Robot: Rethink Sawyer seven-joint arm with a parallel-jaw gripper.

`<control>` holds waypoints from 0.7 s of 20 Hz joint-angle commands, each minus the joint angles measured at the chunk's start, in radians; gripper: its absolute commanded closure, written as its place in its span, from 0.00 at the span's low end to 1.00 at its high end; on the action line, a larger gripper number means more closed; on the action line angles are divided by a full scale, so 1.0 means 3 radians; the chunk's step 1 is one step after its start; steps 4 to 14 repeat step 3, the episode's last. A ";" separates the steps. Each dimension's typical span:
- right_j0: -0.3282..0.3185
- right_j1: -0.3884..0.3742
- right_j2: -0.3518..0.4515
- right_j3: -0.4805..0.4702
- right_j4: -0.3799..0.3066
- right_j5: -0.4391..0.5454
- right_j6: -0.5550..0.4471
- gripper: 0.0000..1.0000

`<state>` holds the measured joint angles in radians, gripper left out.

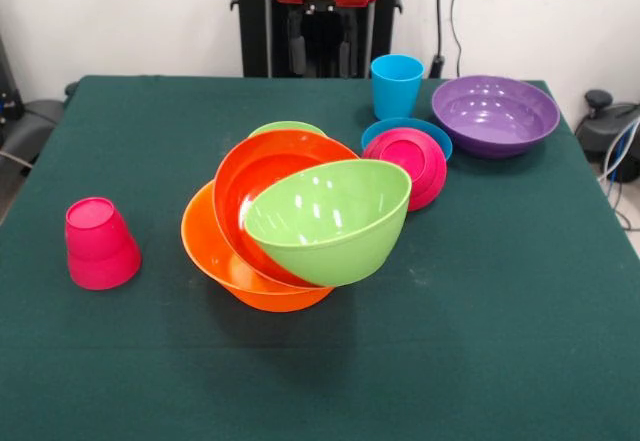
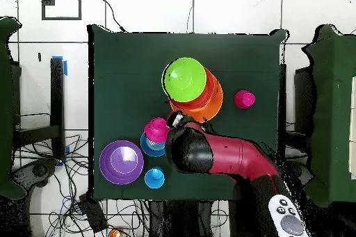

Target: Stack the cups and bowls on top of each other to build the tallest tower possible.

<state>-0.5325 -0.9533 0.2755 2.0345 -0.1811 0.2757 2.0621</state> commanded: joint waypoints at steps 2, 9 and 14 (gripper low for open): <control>0.0522 0.0323 -0.0243 -0.0314 -0.0310 0.0350 0.0165 0.00; 0.0600 0.0400 -0.0261 -0.0326 -0.0279 0.0253 0.0235 0.00; 0.0600 0.0400 -0.0261 -0.0326 -0.0279 0.0253 0.0235 0.00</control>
